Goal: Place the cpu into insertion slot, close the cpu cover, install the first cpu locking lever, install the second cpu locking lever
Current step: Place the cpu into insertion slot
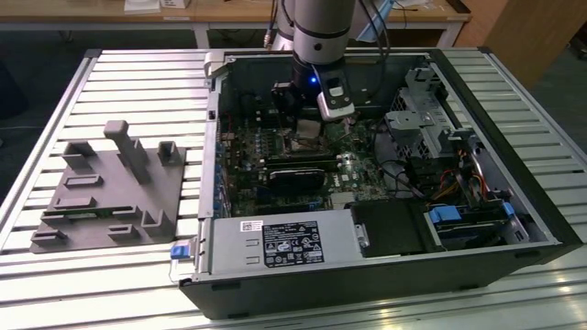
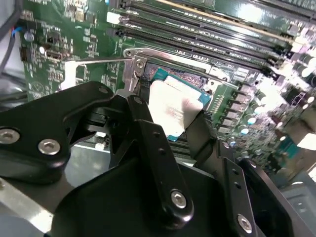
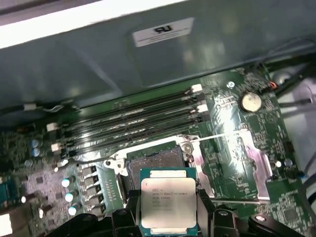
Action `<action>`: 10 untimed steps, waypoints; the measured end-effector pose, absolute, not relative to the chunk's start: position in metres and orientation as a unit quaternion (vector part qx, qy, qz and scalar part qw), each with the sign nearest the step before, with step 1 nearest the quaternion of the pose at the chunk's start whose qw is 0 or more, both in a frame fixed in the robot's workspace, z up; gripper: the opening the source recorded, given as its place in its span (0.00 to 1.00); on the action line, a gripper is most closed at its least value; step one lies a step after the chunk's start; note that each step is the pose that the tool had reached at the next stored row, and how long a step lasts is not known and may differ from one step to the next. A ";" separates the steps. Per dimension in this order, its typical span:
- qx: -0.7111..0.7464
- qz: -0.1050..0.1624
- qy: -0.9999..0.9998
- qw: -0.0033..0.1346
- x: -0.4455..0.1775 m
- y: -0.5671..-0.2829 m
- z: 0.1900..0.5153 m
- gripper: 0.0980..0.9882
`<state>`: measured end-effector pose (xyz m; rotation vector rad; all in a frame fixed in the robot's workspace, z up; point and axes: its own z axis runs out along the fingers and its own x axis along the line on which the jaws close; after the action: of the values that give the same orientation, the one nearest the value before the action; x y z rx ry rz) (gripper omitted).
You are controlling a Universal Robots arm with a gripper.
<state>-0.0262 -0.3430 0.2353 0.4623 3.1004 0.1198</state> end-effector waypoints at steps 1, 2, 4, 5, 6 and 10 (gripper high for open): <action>0.155 0.038 0.987 0.003 -0.026 -0.343 0.235 0.50; 0.163 0.038 0.986 0.003 -0.026 -0.343 0.235 0.50; 0.179 0.038 0.983 0.004 -0.026 -0.343 0.235 0.50; 0.187 0.038 0.982 0.004 -0.026 -0.343 0.235 0.50; 0.195 0.038 0.980 0.004 -0.026 -0.343 0.234 0.50; 0.226 0.038 0.973 0.005 -0.026 -0.343 0.234 0.50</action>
<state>-0.0262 -0.3430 0.2339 0.7082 3.0474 0.1187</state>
